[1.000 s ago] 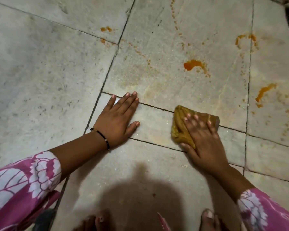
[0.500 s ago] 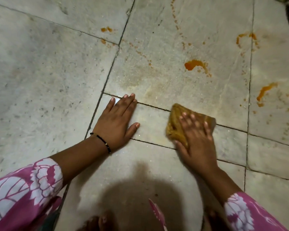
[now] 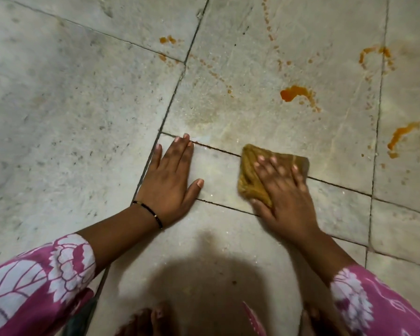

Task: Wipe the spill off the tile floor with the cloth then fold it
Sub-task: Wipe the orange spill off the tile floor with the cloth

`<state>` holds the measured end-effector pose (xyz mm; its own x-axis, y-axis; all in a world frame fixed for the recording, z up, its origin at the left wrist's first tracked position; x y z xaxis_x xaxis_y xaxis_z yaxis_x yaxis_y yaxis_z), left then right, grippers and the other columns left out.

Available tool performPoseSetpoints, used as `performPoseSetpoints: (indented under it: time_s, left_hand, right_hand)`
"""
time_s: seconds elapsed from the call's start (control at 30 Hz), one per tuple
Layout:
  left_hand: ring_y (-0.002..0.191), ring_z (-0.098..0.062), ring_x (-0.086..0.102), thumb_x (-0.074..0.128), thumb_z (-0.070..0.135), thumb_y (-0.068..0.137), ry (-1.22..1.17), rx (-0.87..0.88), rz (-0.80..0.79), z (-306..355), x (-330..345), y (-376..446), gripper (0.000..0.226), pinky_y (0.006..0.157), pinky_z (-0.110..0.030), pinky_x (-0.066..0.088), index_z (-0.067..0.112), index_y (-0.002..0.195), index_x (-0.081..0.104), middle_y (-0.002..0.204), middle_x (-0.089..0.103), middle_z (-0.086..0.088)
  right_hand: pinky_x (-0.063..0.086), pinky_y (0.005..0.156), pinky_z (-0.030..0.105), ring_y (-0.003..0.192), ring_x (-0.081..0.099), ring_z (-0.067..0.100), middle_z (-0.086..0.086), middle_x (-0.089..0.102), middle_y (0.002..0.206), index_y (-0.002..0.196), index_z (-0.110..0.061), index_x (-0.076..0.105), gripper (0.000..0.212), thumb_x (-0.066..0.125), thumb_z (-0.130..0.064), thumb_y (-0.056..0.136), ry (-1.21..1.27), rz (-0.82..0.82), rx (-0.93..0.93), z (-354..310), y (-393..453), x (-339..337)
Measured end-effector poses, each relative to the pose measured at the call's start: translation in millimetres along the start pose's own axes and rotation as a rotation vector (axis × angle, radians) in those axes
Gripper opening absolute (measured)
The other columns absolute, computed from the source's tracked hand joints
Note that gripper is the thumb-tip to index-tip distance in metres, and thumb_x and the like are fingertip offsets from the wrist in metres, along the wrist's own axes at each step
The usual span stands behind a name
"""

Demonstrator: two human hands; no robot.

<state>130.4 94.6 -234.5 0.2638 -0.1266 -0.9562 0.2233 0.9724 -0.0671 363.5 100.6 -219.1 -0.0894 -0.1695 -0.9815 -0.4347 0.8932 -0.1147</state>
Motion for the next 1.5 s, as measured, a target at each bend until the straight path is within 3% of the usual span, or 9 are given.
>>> performPoseSetpoints:
  time_s: [0.2,0.47,0.73,0.9,1.07,1.17,1.3,1.37,1.5]
  left_hand:
    - [0.146,-0.024,0.009,0.018,0.051,0.094,-0.024,-0.022,0.0,0.0,-2.2,0.2,0.073,0.117,-0.045,0.002,0.003,0.148,0.018,0.157,0.012,-0.013]
    - [0.146,-0.024,0.008,0.017,0.051,0.094,-0.091,-0.023,0.017,-3.5,-2.0,0.8,0.072,0.118,-0.048,0.006,0.004,0.149,0.016,0.158,0.01,-0.012]
    - [0.146,-0.022,0.007,0.01,0.053,0.095,-0.071,-0.033,0.004,-4.0,-0.4,0.8,0.072,0.118,-0.046,0.004,0.006,0.149,0.015,0.158,0.01,-0.01]
    - [0.146,-0.023,0.01,0.011,0.053,0.095,-0.163,-0.017,0.063,-4.7,-5.0,0.3,0.073,0.118,-0.046,0.003,0.004,0.148,0.019,0.157,0.014,-0.012]
    - [0.146,-0.024,0.01,0.013,0.053,0.096,-0.204,-0.015,0.082,-5.9,-5.2,-0.8,0.073,0.118,-0.045,0.003,0.003,0.147,0.021,0.157,0.016,-0.012]
    - [0.146,-0.023,0.009,0.012,0.053,0.096,-0.199,-0.012,0.068,-5.8,-5.2,0.2,0.073,0.118,-0.044,0.002,0.003,0.148,0.02,0.157,0.015,-0.012]
    - [0.146,-0.023,0.009,0.014,0.052,0.095,-0.198,-0.013,0.065,-6.9,-4.6,0.4,0.072,0.118,-0.044,0.003,0.003,0.148,0.02,0.157,0.014,-0.012]
    - [0.146,-0.024,0.01,0.016,0.05,0.095,-0.226,-0.009,0.084,-6.5,-5.6,0.1,0.071,0.118,-0.044,0.003,0.002,0.147,0.021,0.157,0.016,-0.013]
    - [0.146,-0.023,0.009,0.018,0.05,0.095,-0.278,-0.021,0.107,-8.9,-6.2,0.9,0.07,0.118,-0.043,0.003,0.003,0.148,0.02,0.157,0.016,-0.013]
  right_hand:
    - [0.004,0.117,0.046,0.147,0.01,0.021,0.001,0.019,0.159,0.151,-0.019,0.022,0.071,0.024,-0.055,0.089,0.061,0.1,0.365,18.2,95.6,-10.7]
    - [0.012,0.116,0.043,0.144,0.02,0.016,-0.001,0.028,0.155,0.149,-0.02,0.027,0.066,0.032,-0.054,0.092,-0.059,-0.049,-0.278,-21.0,29.7,7.9]
    - [0.004,0.117,0.042,0.147,0.012,0.023,0.004,0.02,0.159,0.152,-0.018,0.02,0.071,0.026,-0.056,0.091,0.029,0.055,0.107,18.4,111.1,-13.2]
    - [0.003,0.116,0.04,0.146,0.017,0.02,0.001,0.024,0.157,0.151,-0.018,0.023,0.069,0.029,-0.054,0.092,-0.039,-0.016,-0.267,-53.2,112.9,1.7]
    - [0.016,0.116,0.045,0.145,0.02,0.02,0.002,0.024,0.156,0.15,-0.017,0.023,0.069,0.027,-0.057,0.094,-0.11,-0.134,-0.5,0.7,21.9,2.6]
    - [0.015,0.116,0.048,0.145,0.018,0.023,0.004,0.02,0.157,0.152,-0.019,0.013,0.074,0.024,-0.062,0.093,-0.111,-0.102,-0.309,41.5,42.9,-8.0]
    - [0.002,0.117,0.045,0.147,0.007,0.022,0.004,0.013,0.16,0.153,-0.017,0.013,0.079,0.031,-0.062,0.09,-0.017,0.037,0.008,3.5,111.7,-6.4]
    - [0.0,0.116,0.044,0.147,0.007,0.024,0.006,0.014,0.16,0.152,-0.015,0.013,0.08,0.032,-0.062,0.09,-0.036,0.006,-0.105,-33.1,129.1,-2.2]
    - [0.007,0.117,0.046,0.147,0.01,0.023,0.006,0.013,0.16,0.153,-0.015,0.011,0.078,0.027,-0.062,0.093,-0.196,-0.184,-0.661,-37.0,102.6,-7.0]
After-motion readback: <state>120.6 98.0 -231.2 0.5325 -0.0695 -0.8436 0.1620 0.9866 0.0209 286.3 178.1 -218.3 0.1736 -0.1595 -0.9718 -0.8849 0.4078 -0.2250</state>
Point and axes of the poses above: each hand's wrist, its own y-axis towards the middle knuckle, its own x-axis out of the palm, z = x × y, the point moved 4 cm from there along y, towards the middle knuckle
